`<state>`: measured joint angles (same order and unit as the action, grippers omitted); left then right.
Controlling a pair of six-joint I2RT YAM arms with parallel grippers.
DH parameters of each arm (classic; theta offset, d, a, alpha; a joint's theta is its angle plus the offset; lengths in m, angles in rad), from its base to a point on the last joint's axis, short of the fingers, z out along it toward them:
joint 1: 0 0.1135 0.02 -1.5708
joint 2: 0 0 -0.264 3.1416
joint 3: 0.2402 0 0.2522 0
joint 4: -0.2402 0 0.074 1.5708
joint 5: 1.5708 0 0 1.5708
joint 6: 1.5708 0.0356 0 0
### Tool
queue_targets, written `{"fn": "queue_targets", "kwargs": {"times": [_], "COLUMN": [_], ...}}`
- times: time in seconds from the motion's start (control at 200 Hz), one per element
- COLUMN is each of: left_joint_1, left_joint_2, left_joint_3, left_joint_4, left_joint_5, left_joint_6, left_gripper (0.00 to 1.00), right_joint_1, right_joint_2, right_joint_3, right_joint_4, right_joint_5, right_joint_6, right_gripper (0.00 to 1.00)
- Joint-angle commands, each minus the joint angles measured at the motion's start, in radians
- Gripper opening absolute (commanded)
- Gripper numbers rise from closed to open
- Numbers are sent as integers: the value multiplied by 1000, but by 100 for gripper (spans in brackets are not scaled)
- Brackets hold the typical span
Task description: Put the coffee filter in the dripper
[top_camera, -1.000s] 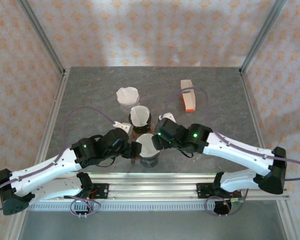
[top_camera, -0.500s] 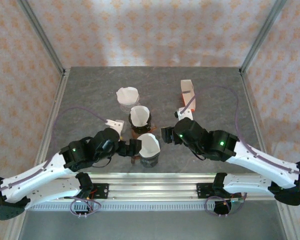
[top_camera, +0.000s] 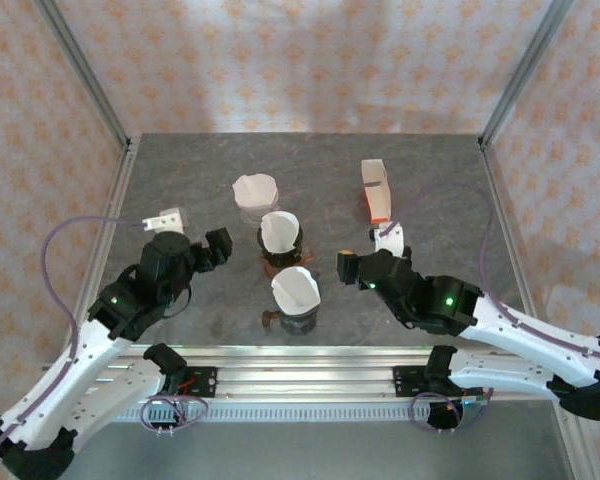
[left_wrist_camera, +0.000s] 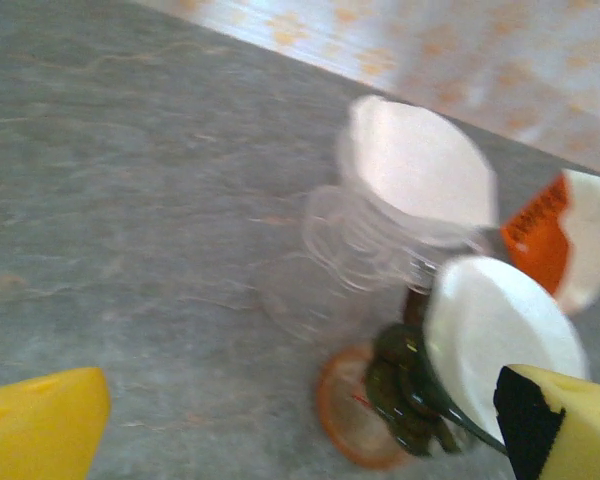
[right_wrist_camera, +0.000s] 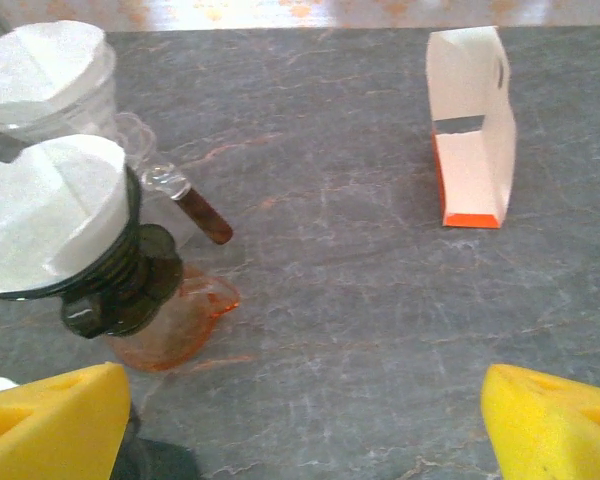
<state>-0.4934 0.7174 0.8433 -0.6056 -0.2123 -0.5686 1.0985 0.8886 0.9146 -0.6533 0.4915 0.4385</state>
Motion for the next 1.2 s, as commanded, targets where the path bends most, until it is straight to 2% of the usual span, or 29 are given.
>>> {"fn": "queue_targets", "kwargs": {"times": [0.0, 0.05, 0.14, 0.265, 0.345, 0.44, 0.591, 0.631, 0.676, 0.741, 0.776, 0.876, 0.916, 1.056, 1.191], "left_joint_1": [104, 122, 130, 159, 182, 194, 229, 245, 254, 279, 282, 292, 306, 323, 383], "left_joint_2": [52, 63, 61, 88, 169, 338, 579, 617, 631, 665, 670, 706, 718, 731, 761], "left_joint_3": [-27, -63, -139, -255, -278, -277, -281, -287, -245, -262, -247, -203, -222, -381, -481], "left_joint_4": [86, 142, 268, 522, 657, 818, 1020, 1086, 1028, 1153, 1137, 1003, 1010, 1296, 1503], "left_joint_5": [51, 21, -107, -263, -326, -368, -361, -352, -342, -275, -263, -360, -355, -266, -151], "left_joint_6": [29, 50, 110, 168, 241, 382, 538, 574, 578, 614, 624, 589, 571, 602, 578], "left_gripper": [100, 100, 100, 100, 100, 100, 100, 100, 100, 100, 100, 100, 100, 100, 100], "right_joint_1": [-3, -4, -4, -5, -5, -5, -5, -5, -5, -6, -5, -7, -6, -9, -18], "right_joint_2": [-26, -33, -54, -84, -101, -113, -120, -122, -126, -133, -137, -148, -153, -157, -143], "right_joint_3": [-36, -46, -66, -94, -112, -129, -139, -138, -140, -150, -157, -177, -189, -228, -237], "right_joint_4": [21, 12, 10, 13, 25, 37, 19, 11, 5, 7, 9, 11, 16, 48, 6], "right_joint_5": [128, 148, 171, 206, 221, 221, 218, 219, 220, 225, 231, 251, 258, 274, 342], "right_joint_6": [56, 74, 80, 94, 100, 106, 116, 115, 112, 104, 104, 113, 116, 128, 209], "right_gripper": [95, 98, 99, 100, 100, 100, 100, 100, 100, 100, 100, 100, 100, 100, 100]}}
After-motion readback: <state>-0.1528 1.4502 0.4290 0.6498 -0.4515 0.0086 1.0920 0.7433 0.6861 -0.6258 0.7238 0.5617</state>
